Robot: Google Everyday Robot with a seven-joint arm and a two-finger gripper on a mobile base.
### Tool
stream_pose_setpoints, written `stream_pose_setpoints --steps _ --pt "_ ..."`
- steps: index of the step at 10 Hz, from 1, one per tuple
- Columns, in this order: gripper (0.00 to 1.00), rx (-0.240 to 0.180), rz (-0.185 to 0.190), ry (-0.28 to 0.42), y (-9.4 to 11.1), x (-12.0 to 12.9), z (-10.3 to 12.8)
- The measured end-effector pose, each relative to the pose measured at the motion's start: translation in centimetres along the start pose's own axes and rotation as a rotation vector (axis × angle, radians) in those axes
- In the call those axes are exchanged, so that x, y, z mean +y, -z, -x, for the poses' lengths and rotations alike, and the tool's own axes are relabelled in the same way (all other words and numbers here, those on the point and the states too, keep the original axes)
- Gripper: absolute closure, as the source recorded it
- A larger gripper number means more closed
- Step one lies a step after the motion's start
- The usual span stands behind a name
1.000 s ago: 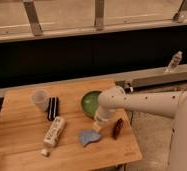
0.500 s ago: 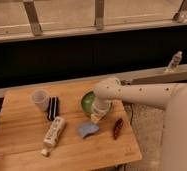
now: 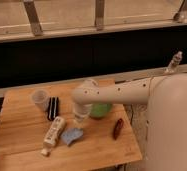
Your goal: Wipe the white sponge on the table
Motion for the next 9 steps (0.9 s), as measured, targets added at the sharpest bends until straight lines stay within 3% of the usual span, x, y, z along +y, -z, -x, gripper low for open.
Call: stream_pose_setpoints --steps 2,4,7,9 --pt "1.00 -0.007 0.009 -0.013 -0.5 1.4 -1.1" --pt "1.00 -0.019 0.016 -0.062 -0.6 0.9 -3.7" --pt "1.00 -0.018 0.017 -0.147 -0.1 -3.6 -7.4" --pt "1.00 -0.019 0.008 -0.171 0.7 -6.5 -7.6"
